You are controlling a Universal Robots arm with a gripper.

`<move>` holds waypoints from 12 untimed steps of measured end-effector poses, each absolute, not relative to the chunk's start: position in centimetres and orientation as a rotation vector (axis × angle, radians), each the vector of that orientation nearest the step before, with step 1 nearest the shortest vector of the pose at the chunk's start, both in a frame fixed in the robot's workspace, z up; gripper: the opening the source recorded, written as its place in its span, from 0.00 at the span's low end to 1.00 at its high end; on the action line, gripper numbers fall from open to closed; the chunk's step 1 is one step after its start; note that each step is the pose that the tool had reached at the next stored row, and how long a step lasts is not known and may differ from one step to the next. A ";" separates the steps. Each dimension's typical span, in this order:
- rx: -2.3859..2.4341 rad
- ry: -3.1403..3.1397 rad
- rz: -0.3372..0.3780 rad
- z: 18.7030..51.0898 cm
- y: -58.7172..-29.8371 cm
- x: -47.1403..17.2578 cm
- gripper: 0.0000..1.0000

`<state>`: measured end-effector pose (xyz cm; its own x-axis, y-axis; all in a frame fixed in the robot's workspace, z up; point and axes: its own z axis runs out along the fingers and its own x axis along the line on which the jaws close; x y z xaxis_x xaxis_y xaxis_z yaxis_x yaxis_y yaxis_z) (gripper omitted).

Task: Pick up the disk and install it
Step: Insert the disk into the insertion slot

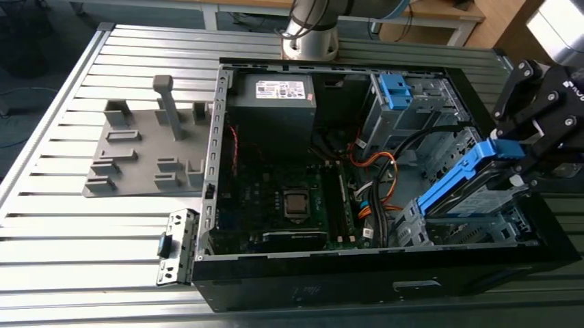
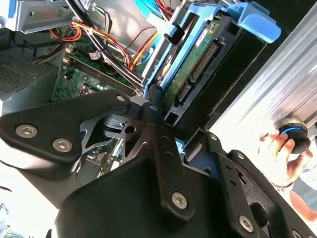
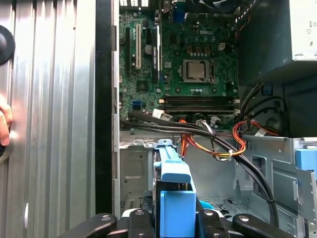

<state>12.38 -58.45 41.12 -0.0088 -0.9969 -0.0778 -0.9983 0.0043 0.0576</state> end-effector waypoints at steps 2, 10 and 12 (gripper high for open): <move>-2.201 2.216 0.150 41.0 -58.4 12.4 0.36; -2.201 2.216 0.150 40.7 -58.4 12.4 0.36; -2.201 2.216 0.150 40.7 -58.4 12.4 0.36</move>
<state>12.38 -58.45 40.65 -0.0087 -0.9969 -0.0778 -0.9983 0.0042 0.0576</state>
